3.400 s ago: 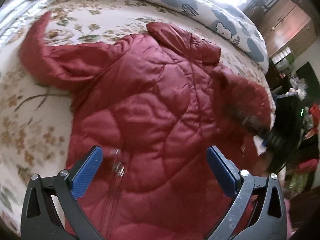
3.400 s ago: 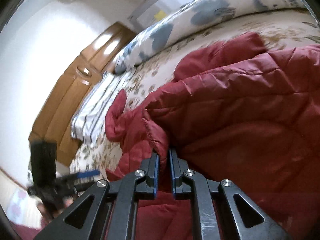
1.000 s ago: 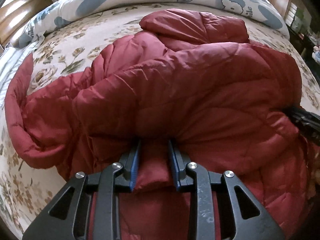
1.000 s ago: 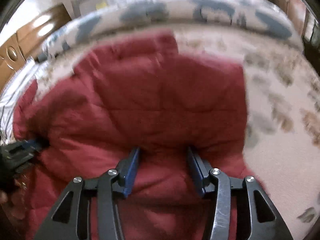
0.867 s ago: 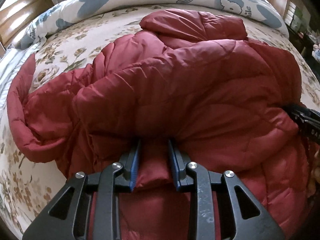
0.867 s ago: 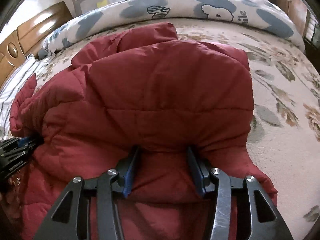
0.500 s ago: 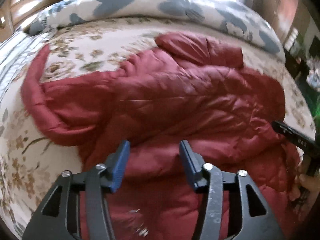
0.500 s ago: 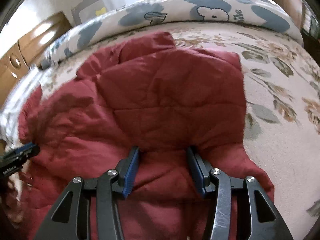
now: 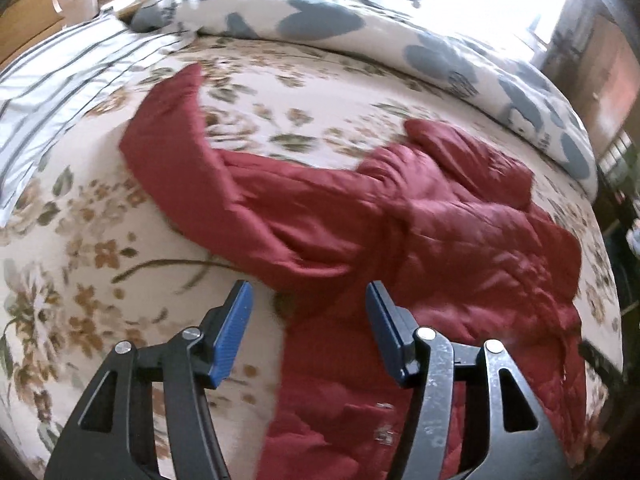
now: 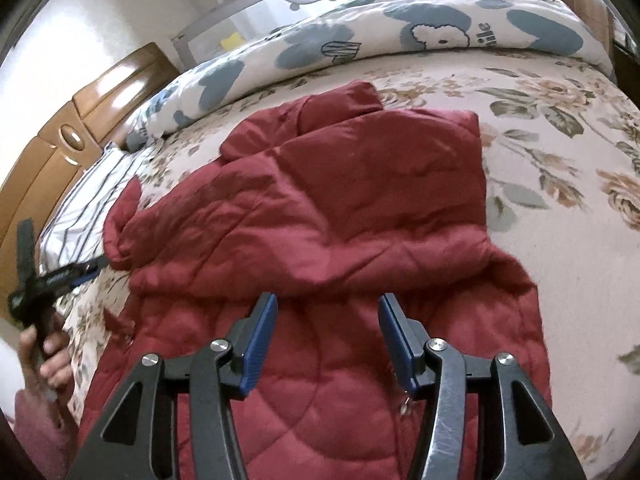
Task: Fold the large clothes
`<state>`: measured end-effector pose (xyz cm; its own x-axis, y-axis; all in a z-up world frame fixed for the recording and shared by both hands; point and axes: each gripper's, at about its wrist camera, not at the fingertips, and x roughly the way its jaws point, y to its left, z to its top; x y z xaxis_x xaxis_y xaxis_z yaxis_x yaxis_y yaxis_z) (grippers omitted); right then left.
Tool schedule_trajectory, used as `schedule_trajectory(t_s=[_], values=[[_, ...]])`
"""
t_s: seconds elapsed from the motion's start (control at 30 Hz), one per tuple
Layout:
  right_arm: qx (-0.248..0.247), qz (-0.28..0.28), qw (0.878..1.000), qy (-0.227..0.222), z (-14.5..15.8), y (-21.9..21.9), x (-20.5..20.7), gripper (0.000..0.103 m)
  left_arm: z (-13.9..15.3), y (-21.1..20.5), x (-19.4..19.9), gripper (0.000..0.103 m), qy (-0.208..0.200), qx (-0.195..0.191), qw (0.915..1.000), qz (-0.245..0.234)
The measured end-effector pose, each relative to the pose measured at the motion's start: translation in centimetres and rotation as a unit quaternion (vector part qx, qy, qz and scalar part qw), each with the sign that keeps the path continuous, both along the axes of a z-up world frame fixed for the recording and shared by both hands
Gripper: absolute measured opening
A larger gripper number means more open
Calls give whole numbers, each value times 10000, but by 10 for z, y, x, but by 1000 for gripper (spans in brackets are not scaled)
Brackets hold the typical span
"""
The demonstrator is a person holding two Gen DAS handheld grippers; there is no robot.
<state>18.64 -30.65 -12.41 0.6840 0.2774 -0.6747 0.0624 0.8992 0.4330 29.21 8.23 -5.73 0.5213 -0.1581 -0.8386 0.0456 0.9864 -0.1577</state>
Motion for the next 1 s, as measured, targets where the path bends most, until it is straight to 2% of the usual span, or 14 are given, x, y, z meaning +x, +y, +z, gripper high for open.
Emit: schedule_trajectory(t_s=[0.23,0.37,0.47,0.63,0.8,0.83,0.87,0.9,0.93,1.0], values=[[-46,252,9997,-7,4,14,-17,58,3,38,23,58,82,-125,9988,460],[-24,314,9995,-21,8,18,-22,58,8,51,37,72,12,-22,9977,683],[94,340,9994,-16,9,19,-27,58,10,56,56,75,-14,188,9969,768],[195,373,9991,-90,15,24,-46,58,5,70,117,76,137,591,9933,982],[393,353,9985,-147,16,26,-69,58,-18,80,171,76,387,1427,9805,1297],[400,354,9985,-153,16,26,-71,58,-24,82,178,67,474,1447,9801,1271],[402,355,9984,-163,17,26,-74,58,-28,83,182,37,521,1462,9798,1262],[403,355,9984,-169,17,25,-76,58,-32,85,185,25,587,1411,9807,1222],[405,340,9985,-167,17,24,-78,58,-35,85,186,16,631,1298,9828,1156],[435,300,9985,-175,17,22,-79,58,-31,81,180,10,425,1324,9840,1114]])
